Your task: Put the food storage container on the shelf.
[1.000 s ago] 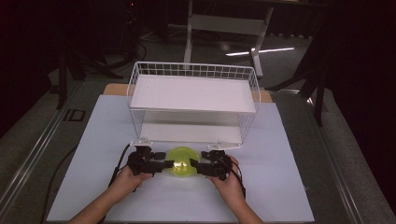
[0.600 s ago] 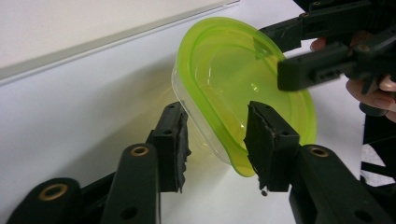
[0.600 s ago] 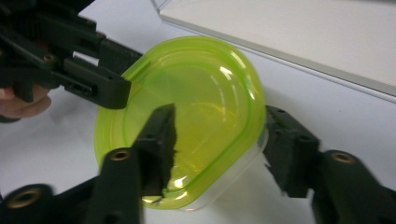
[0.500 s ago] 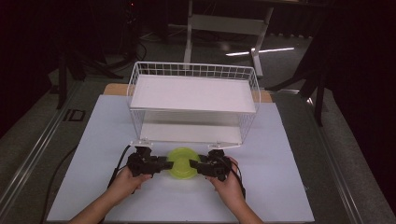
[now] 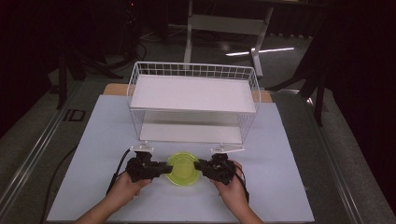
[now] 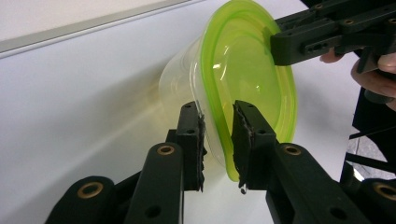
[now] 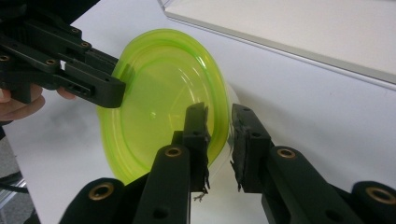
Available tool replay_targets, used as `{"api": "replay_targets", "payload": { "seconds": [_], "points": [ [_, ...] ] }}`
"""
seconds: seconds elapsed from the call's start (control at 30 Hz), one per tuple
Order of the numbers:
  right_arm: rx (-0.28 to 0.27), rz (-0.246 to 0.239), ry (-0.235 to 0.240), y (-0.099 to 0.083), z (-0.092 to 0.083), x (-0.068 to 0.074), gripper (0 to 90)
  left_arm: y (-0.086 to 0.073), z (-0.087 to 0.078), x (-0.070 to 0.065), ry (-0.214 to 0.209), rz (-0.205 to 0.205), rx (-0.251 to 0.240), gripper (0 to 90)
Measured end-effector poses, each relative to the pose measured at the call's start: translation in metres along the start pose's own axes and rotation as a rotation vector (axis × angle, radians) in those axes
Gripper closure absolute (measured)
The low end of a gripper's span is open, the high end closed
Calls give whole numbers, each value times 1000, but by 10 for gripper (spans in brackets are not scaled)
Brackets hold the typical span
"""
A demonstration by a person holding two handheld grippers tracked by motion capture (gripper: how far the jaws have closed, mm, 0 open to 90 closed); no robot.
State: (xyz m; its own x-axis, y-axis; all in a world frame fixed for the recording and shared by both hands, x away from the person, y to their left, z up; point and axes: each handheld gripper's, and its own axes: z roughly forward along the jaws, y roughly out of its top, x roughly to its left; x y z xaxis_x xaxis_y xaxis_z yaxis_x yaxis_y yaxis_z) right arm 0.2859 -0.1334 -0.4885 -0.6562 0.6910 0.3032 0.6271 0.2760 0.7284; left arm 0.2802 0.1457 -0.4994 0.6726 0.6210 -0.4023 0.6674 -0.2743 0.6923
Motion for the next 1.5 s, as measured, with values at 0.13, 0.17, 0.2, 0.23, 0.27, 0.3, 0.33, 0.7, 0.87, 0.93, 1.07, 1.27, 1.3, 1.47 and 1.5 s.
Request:
{"api": "replay_targets", "payload": {
  "seconds": [0.13, 0.17, 0.2, 0.23, 0.27, 0.3, 0.33, 0.7, 0.87, 0.93, 1.07, 1.27, 1.3, 1.47, 1.5],
  "points": [
    [6, 5, 6, -1, -3, 2, 789, -2, -1, -3, 15, 1, -8, 771],
    [4, 8, 7, -1, -3, 2, 798, -2, -2, -4, 30, 3, -3, 792],
    [5, 8, 7, -1, -3, 3, 801, -2, -2, -5, 36, 5, -4, 803],
    [7, -4, -2, -1, -3, 4, 801, -2, -2, -6, 37, 3, -4, 804],
    [8, -6, -6, -1, -3, 5, 802, -2, -2, -5, 39, 0, -8, 807],
    [6, -10, -8, -1, -3, 5, 803, -2, -2, -6, 41, 0, -15, 810],
    [0, -17, -13, -1, -4, 6, 803, -2, -3, -7, 47, 5, -26, 811],
    [-70, -37, -38, 19, -19, 8, 802, 12, -11, -13, 65, 70, -182, 814],
    [-82, -40, -55, 30, -21, 4, 802, 21, -9, -14, 110, 85, -211, 812],
    [-81, -40, -63, 33, -19, 2, 803, 24, -5, -13, 135, 79, -205, 811],
    [-73, -39, -86, 37, -14, -4, 802, 27, 3, -10, 163, 73, -208, 809],
    [-61, -30, -119, 42, -4, -15, 797, 31, 16, -2, 183, 57, -219, 808],
    [-60, -31, -122, 43, -3, -17, 797, 32, 18, 0, 188, 53, -220, 808],
    [-51, -29, -144, 47, 7, -25, 794, 34, 24, 6, 197, 39, -222, 808],
    [-50, -27, -148, 47, 9, -26, 793, 34, 25, 8, 201, 41, -220, 807]
  ]
}}
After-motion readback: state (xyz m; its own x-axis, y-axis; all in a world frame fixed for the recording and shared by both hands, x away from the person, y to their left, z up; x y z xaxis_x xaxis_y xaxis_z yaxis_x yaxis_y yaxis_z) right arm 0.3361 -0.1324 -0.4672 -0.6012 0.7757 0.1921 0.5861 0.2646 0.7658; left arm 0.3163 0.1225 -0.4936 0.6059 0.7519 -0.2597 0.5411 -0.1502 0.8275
